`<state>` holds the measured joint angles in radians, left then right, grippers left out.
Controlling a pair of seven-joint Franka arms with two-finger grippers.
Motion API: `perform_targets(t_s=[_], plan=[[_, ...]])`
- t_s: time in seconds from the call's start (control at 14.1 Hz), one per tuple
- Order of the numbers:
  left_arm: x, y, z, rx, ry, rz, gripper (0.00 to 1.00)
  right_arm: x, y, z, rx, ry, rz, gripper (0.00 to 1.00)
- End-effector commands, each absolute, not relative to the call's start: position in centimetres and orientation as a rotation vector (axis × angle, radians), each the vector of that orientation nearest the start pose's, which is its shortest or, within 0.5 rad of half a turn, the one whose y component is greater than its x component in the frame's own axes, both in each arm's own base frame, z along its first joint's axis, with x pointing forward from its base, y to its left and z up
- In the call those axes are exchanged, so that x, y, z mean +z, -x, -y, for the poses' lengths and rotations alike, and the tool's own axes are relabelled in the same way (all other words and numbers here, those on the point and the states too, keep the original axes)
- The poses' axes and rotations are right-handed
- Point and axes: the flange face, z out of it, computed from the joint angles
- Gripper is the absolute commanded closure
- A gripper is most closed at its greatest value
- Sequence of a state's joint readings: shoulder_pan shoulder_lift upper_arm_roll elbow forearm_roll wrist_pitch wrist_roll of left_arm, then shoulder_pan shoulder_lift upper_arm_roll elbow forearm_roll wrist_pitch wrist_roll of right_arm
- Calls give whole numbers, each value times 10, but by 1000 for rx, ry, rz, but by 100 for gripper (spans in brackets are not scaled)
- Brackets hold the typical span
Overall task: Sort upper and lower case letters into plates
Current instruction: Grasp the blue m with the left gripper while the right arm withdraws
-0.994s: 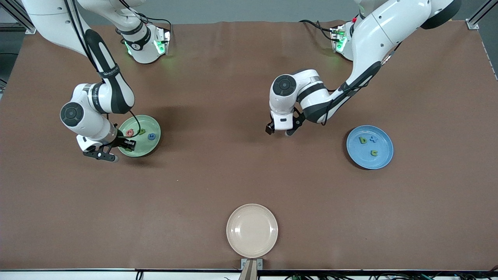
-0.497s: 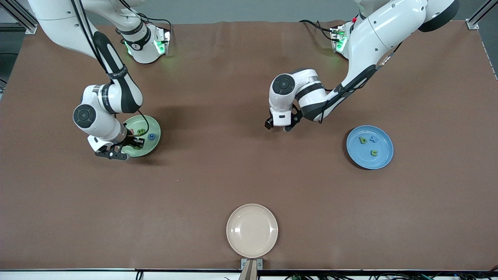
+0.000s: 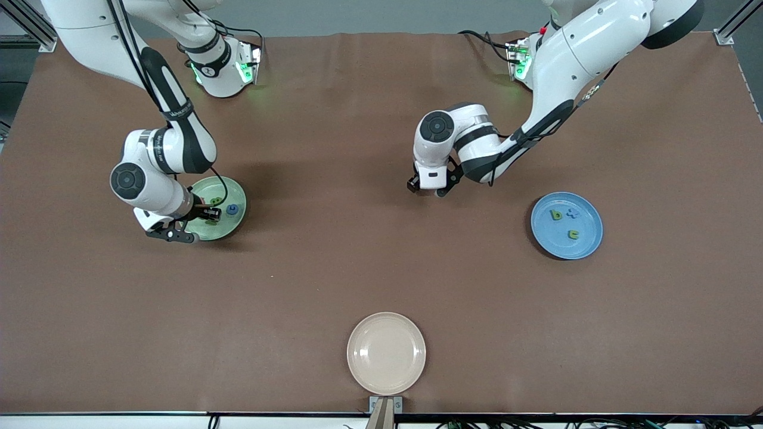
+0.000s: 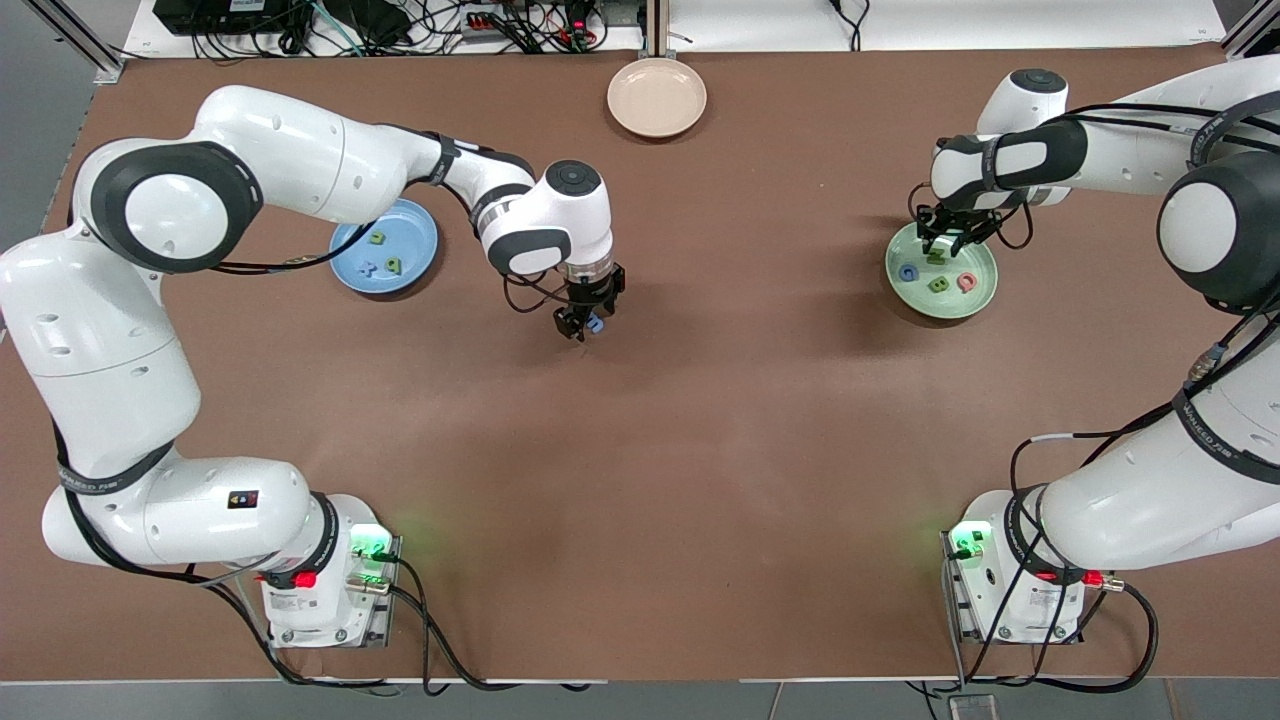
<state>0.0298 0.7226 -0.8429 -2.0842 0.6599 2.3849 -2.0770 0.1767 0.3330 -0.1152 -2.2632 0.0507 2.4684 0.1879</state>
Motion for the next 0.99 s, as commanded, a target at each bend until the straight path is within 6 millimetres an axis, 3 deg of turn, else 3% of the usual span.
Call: perform_targets(t_s=[0.0, 0.28, 0.43, 0.64, 0.92], plan=[[173, -381, 413, 172, 2810, 1284, 42, 236, -538, -30, 212, 3149, -248, 0], [170, -382, 411, 160, 2809, 1279, 65, 304, -572, -26, 307, 3141, -137, 0], [169, -383, 410, 142, 2814, 1270, 70, 342, -589, -6, 334, 3128, -90, 0], [166, -384, 408, 135, 2804, 1284, 85, 410, -610, 12, 345, 3134, -93, 0], [185, -404, 404, 77, 2814, 1314, 90, 491, -626, 57, 258, 3166, -49, 0]])
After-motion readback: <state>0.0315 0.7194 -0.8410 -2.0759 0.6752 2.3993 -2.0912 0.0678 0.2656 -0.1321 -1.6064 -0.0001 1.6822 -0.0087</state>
